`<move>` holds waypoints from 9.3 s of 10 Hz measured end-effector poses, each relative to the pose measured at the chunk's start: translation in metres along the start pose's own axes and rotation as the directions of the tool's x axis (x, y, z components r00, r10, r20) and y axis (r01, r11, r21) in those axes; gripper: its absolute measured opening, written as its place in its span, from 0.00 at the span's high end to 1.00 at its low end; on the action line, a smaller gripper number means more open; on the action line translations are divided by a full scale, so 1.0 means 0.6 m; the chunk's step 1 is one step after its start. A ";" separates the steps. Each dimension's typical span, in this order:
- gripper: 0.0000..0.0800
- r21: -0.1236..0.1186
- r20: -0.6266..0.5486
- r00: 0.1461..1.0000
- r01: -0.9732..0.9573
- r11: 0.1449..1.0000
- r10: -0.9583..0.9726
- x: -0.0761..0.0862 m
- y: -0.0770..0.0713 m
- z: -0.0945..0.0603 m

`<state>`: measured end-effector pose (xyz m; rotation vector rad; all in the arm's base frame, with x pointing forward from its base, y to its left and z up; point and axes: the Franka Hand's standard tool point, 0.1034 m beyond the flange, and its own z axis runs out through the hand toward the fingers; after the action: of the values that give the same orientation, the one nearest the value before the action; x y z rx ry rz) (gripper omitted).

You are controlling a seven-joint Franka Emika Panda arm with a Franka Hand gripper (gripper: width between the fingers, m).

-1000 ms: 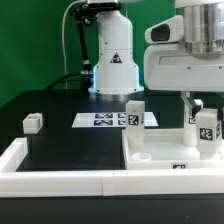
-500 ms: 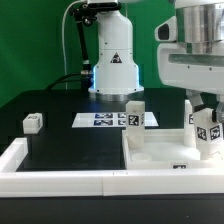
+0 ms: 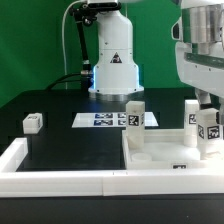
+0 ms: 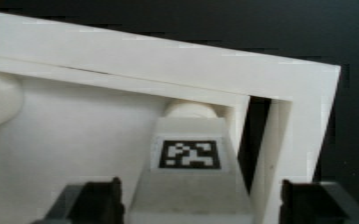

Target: Assemble square table

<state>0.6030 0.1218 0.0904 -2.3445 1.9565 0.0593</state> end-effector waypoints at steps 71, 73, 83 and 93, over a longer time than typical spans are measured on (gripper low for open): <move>0.64 -0.047 -0.050 0.688 0.722 0.690 -0.724 0.003 0.002 0.012; 0.64 -0.036 -0.054 0.794 0.605 0.796 -0.606 0.004 0.002 0.013; 0.25 -0.012 -0.058 0.966 0.251 0.968 -0.251 0.002 0.003 0.015; 0.19 -0.057 -0.030 0.472 0.879 0.472 -0.881 -0.007 0.006 0.019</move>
Offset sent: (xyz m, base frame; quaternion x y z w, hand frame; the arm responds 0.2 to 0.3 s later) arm -0.0062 0.0091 0.0036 -0.0109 0.0130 -0.2232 0.9746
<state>0.5990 0.1266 0.0794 -3.0693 0.4852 -0.0499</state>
